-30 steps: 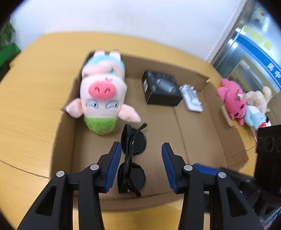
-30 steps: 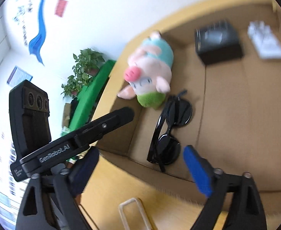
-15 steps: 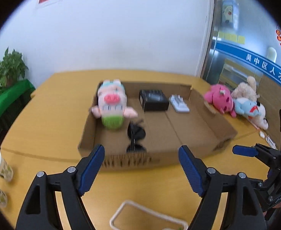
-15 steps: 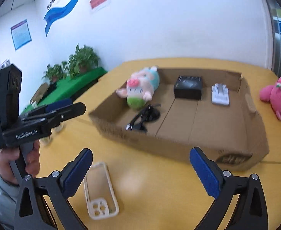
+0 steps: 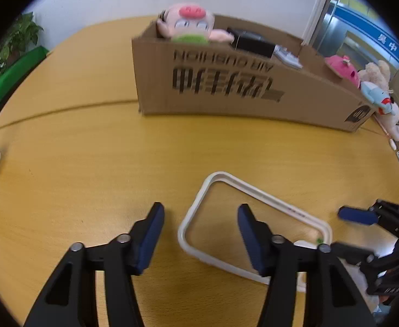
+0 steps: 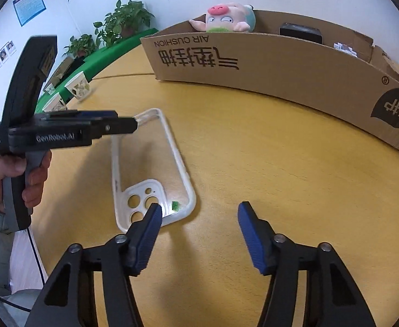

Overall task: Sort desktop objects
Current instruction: 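Grasp the clear phone case rim with the left tool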

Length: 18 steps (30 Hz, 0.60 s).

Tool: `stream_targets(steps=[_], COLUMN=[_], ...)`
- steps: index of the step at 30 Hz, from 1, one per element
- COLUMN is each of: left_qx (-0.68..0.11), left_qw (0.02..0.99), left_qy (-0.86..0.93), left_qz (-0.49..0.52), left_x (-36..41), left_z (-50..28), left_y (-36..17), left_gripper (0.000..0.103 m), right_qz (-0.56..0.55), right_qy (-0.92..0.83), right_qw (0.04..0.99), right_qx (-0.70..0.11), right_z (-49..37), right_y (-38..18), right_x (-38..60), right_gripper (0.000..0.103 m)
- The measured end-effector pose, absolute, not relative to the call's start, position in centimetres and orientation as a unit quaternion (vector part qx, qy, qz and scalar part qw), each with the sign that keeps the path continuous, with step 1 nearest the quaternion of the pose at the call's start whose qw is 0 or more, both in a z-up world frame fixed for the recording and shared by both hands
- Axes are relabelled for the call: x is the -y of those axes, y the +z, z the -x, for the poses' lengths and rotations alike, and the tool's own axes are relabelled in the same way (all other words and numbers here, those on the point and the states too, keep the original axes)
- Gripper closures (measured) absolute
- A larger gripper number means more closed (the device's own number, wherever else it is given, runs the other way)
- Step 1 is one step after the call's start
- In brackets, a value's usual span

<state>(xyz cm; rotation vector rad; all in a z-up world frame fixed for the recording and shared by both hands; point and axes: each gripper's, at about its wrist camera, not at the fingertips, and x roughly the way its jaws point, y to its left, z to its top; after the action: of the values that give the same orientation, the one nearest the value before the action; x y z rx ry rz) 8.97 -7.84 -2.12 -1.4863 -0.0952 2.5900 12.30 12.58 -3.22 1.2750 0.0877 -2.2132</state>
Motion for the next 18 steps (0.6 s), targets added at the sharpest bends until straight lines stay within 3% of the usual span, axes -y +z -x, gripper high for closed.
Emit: stream_targets(steps=[1, 3, 5, 9, 13, 18], left_qx=[0.022, 0.01, 0.008, 0.018, 0.03, 0.033], left_qw=[0.072, 0.073, 0.077, 0.083, 0.079, 0.046], left_qy=[0.87, 0.87, 0.869, 0.866, 0.864, 0.868], left_qz=[0.487, 0.487, 0.49, 0.493, 0.497, 0.494], left_x=[7.6, 7.0, 6.3, 5.2, 4.1, 2.8], left_z=[-9.2, -9.4, -9.6, -10.0, -10.2, -10.5], left_y=[-2.1, -2.3, -2.3, -2.4, -2.5, -2.4], left_gripper=[0.059, 0.072, 0.079, 0.089, 0.092, 0.092], right_qz=[-0.479, -0.48, -0.477, -0.48, -0.472, -0.481], right_qy=[-0.831, -0.834, -0.843, -0.848, -0.848, -0.842], right_qw=[0.282, 0.272, 0.247, 0.225, 0.241, 0.244], right_qx=[-0.029, -0.023, -0.034, -0.016, 0.028, -0.019], right_z=[-12.1, -11.7, -11.5, -10.5, -11.3, -13.7], right_y=[-3.2, -3.1, -3.1, -3.4, -2.0, -2.6], right_x=[-13.0, -13.7, -14.6, -16.3, -17.5, -15.9], right_gripper=[0.05, 0.057, 0.063, 0.063, 0.063, 0.066])
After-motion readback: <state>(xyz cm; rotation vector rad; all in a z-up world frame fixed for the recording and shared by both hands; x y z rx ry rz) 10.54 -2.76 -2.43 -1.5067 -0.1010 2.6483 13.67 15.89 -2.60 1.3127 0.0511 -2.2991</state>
